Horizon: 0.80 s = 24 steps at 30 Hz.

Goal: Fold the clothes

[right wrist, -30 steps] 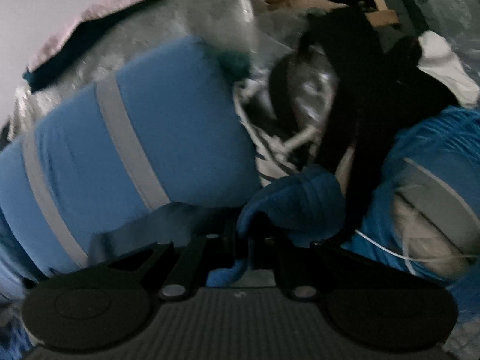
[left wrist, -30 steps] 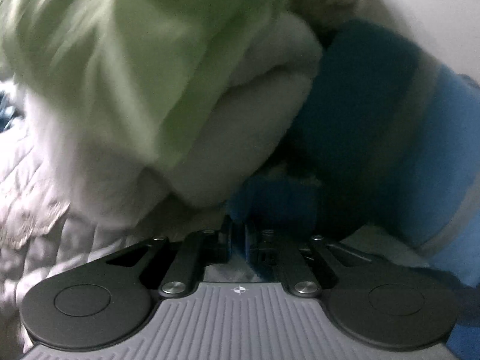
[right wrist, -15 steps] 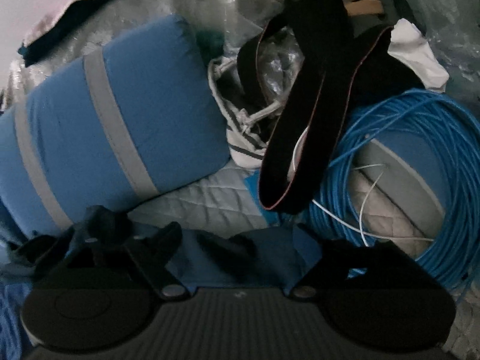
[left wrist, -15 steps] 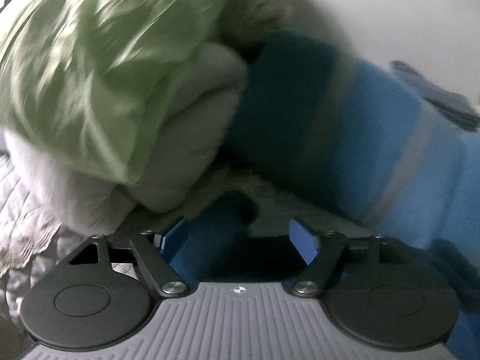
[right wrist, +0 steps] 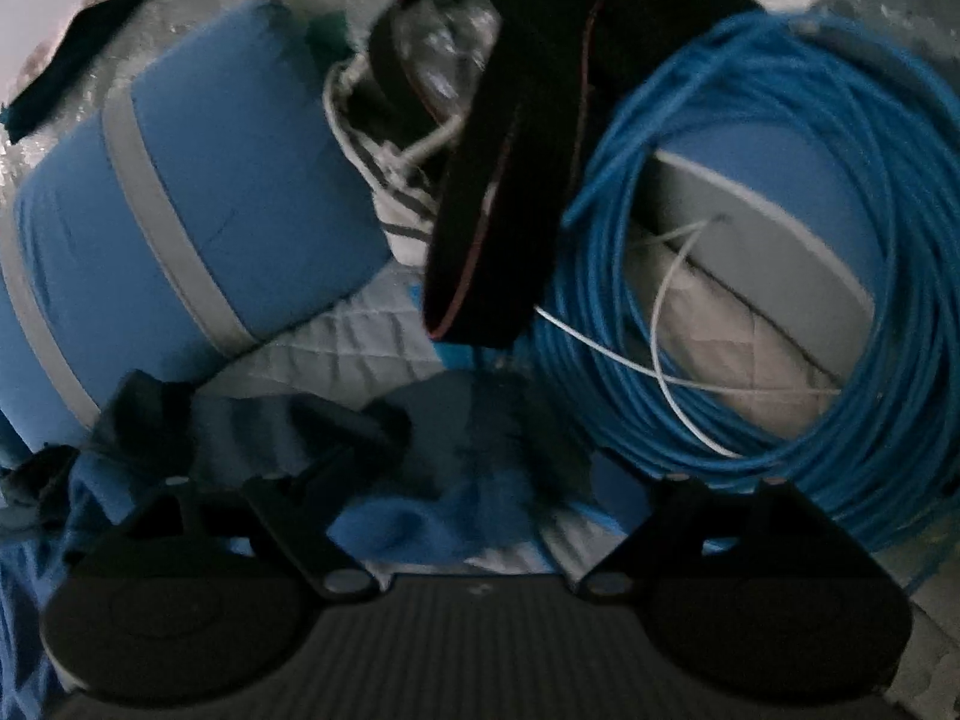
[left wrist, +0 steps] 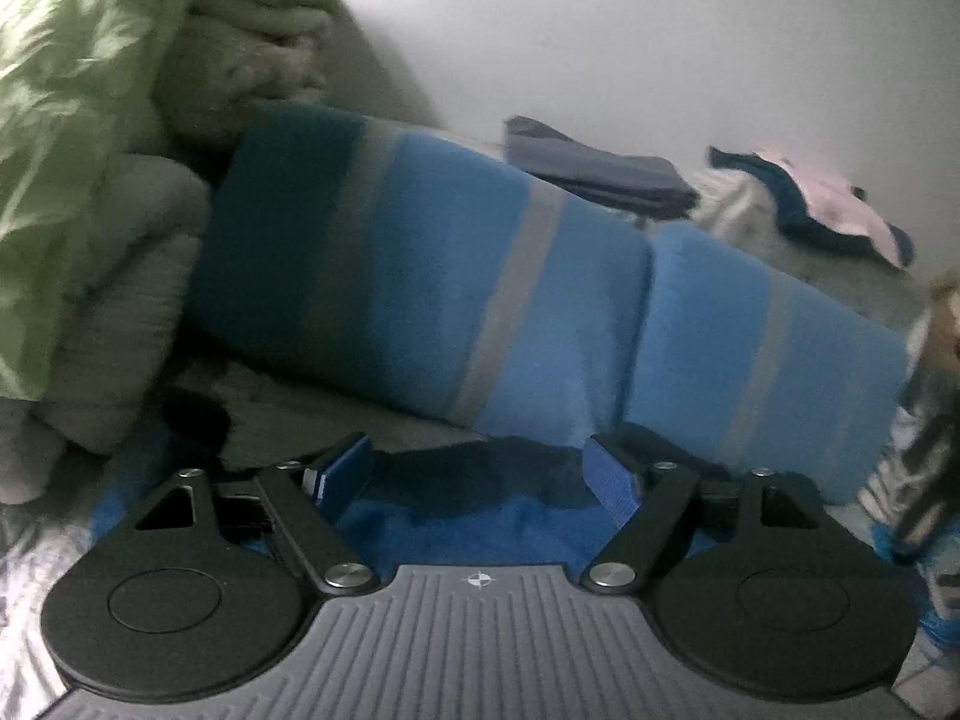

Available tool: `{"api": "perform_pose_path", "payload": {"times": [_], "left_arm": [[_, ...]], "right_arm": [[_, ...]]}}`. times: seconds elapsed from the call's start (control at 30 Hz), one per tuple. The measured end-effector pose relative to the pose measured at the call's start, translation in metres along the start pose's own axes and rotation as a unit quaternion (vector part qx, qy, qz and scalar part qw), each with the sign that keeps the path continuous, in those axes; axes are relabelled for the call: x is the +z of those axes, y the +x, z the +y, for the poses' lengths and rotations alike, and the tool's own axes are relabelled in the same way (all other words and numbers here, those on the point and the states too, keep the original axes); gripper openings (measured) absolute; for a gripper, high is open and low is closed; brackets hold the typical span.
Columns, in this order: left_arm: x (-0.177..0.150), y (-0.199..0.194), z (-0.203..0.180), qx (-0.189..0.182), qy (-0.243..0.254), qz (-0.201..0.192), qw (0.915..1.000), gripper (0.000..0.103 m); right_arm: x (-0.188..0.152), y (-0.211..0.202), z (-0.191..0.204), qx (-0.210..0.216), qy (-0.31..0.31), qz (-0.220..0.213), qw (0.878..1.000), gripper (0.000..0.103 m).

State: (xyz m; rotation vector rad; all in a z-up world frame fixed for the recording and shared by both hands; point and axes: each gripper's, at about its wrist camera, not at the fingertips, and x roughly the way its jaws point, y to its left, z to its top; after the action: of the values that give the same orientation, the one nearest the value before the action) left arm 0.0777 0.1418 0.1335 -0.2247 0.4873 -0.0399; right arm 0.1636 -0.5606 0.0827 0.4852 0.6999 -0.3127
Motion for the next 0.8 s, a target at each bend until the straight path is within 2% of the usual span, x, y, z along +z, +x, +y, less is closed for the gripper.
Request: {"api": "perform_pose_path", "payload": {"times": [0.07,0.13,0.17,0.2,0.23,0.33,0.4,0.63,0.73,0.8], "left_arm": [[-0.002,0.006,-0.006,-0.005,0.002,0.007,1.0,0.077],[-0.004,0.01,-0.011,-0.002,0.003,0.012,0.9999,0.077],[-0.005,0.011,-0.013,-0.001,0.003,0.014,0.9999,0.077],[-0.007,0.01,-0.015,-0.001,0.003,0.017,0.9999,0.077],[-0.008,0.011,-0.016,0.0,0.003,0.019,0.9998,0.077],[-0.011,0.011,-0.021,-0.001,0.008,0.024,0.9997,0.077],[-0.013,0.011,-0.025,-0.002,0.013,0.028,0.9995,0.077],[-0.014,0.008,-0.033,-0.011,0.024,0.033,0.9991,0.077],[-0.015,0.008,-0.038,-0.018,0.024,0.039,0.9988,0.077],[-0.017,0.009,-0.041,-0.022,0.024,0.04,0.9987,0.077]], "right_arm": [[0.0,0.01,-0.009,0.005,0.015,0.0,1.0,0.085],[-0.001,0.022,-0.017,0.011,0.035,0.007,0.999,0.069],[-0.001,0.027,-0.02,0.015,0.046,0.01,0.999,0.064],[-0.002,0.032,-0.022,0.023,0.053,0.014,0.998,0.052],[-0.003,0.036,-0.024,0.039,0.061,0.019,0.997,0.029],[-0.004,0.028,-0.021,0.082,0.08,0.025,0.993,0.024],[0.0,0.008,-0.013,0.097,0.066,0.016,0.993,0.01],[0.012,-0.091,-0.002,0.142,0.068,-0.005,0.987,0.011],[0.015,-0.105,-0.006,0.14,0.067,-0.01,0.988,0.01],[0.015,-0.096,-0.01,0.12,0.052,-0.017,0.991,0.01]]}}
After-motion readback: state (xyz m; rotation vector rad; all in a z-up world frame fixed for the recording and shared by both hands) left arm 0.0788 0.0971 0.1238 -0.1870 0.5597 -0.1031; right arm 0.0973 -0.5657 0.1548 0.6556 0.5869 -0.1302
